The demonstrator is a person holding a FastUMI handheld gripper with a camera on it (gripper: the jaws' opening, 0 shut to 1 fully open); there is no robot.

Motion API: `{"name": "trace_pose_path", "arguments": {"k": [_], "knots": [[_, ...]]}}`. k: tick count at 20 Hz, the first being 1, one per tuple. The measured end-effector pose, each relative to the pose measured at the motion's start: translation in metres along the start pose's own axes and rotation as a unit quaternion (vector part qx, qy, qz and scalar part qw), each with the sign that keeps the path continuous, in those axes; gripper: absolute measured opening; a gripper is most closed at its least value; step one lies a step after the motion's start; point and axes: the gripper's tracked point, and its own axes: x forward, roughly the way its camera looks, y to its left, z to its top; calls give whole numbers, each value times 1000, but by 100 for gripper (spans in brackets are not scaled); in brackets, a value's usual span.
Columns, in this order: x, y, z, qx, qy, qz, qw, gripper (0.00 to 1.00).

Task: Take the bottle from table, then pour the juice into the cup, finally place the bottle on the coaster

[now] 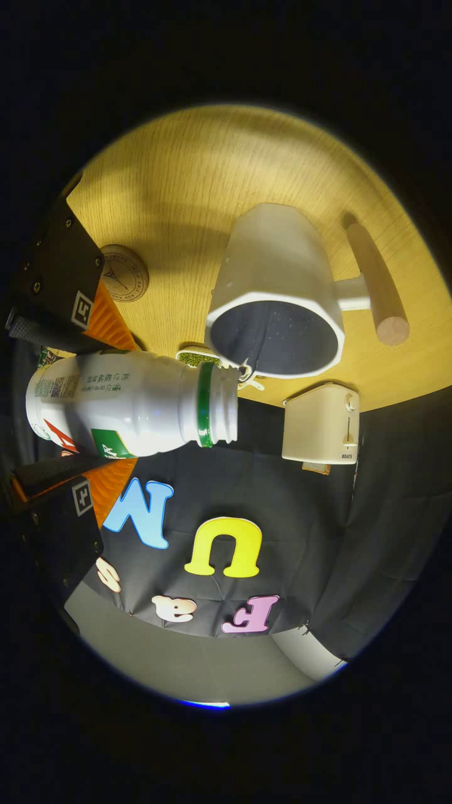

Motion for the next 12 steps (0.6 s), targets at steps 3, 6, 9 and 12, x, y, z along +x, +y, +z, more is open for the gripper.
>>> {"name": "trace_pose_path", "arguments": {"k": [3,6,9,12], "knots": [[0,-1,0,-6,1,-1,1000,72],[0,-1,-1,-11,2,-2,1000,72],[0,-2,-1,-14,3,-3,1000,72],[1,-2,-1,-18,3,-3,1000,72]]}}
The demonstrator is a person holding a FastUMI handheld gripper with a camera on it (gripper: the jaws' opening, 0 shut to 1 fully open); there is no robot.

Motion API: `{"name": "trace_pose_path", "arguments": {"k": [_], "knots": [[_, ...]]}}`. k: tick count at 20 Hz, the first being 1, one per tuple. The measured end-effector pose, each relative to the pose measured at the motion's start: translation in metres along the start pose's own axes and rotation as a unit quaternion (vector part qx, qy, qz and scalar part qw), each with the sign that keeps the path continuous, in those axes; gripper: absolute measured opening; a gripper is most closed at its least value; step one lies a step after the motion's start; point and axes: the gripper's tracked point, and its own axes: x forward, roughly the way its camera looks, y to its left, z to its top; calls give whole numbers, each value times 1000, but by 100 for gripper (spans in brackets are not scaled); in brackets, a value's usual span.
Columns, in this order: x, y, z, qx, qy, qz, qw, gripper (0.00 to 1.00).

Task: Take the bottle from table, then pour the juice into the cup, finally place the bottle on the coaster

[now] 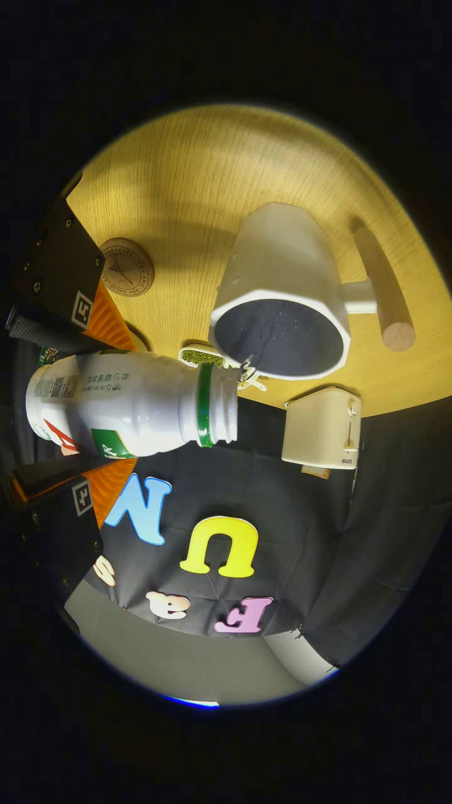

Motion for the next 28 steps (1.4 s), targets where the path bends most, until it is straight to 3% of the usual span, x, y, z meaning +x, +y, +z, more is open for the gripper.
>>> {"name": "trace_pose_path", "arguments": {"k": [28], "knots": [[7,-11,1,-46,3,-10,999,72]]}}
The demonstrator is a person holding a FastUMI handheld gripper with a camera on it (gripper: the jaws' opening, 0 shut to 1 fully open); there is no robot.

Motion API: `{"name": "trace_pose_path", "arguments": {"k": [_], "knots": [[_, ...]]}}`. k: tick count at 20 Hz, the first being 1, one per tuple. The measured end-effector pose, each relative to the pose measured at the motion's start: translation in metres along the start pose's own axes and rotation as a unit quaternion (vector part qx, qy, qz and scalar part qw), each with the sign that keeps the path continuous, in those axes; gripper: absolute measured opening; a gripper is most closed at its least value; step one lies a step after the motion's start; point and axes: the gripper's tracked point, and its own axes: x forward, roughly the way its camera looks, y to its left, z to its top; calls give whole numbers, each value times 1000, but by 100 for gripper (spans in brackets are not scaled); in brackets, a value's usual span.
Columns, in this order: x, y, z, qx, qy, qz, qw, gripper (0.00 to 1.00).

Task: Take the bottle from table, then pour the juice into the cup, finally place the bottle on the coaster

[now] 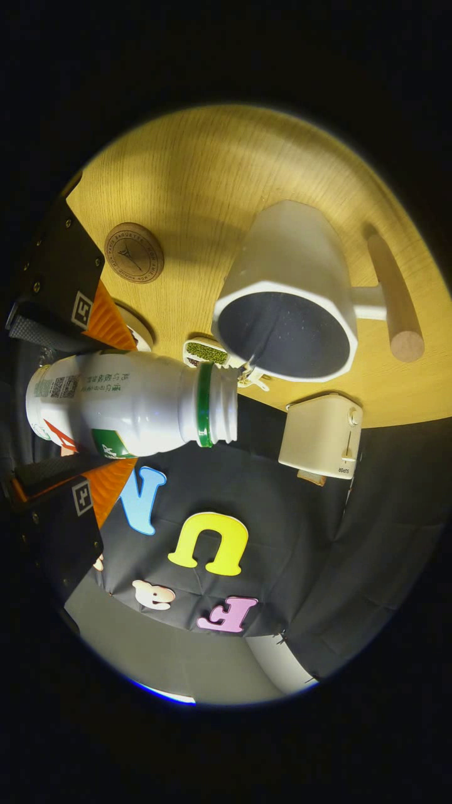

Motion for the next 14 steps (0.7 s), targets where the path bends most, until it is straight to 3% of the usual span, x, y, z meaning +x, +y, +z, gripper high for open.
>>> {"name": "trace_pose_path", "arguments": {"k": [14], "knots": [[0,-7,6,-29,-3,-6,1000,72]]}}
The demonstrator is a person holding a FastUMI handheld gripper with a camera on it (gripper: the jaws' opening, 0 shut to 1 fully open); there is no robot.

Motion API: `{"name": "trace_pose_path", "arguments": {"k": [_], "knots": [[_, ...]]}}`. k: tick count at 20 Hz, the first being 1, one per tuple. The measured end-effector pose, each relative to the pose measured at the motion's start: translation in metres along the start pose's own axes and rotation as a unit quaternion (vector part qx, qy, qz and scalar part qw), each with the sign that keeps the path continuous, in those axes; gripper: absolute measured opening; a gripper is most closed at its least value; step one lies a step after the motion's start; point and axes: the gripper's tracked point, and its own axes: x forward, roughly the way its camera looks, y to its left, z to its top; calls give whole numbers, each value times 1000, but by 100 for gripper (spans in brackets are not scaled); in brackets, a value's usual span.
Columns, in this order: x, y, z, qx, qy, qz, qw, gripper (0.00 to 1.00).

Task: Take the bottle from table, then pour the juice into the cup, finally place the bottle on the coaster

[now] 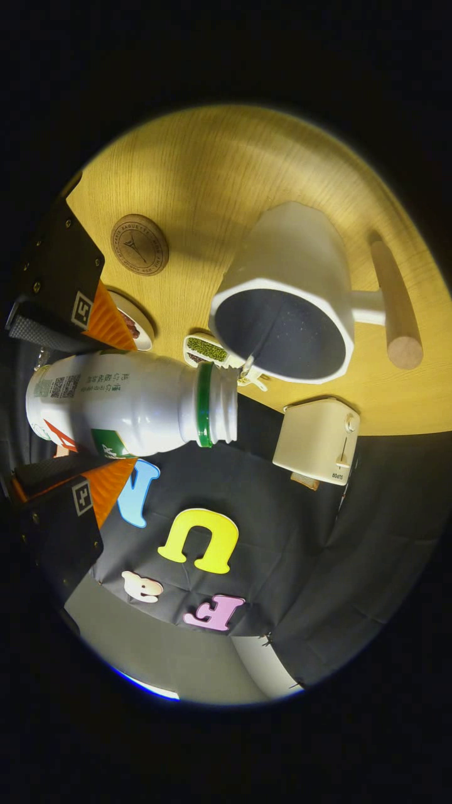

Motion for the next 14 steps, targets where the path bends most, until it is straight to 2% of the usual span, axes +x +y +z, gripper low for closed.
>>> {"name": "trace_pose_path", "arguments": {"k": [14], "knots": [[-2,-3,3,-42,2,-8,999,72]]}}
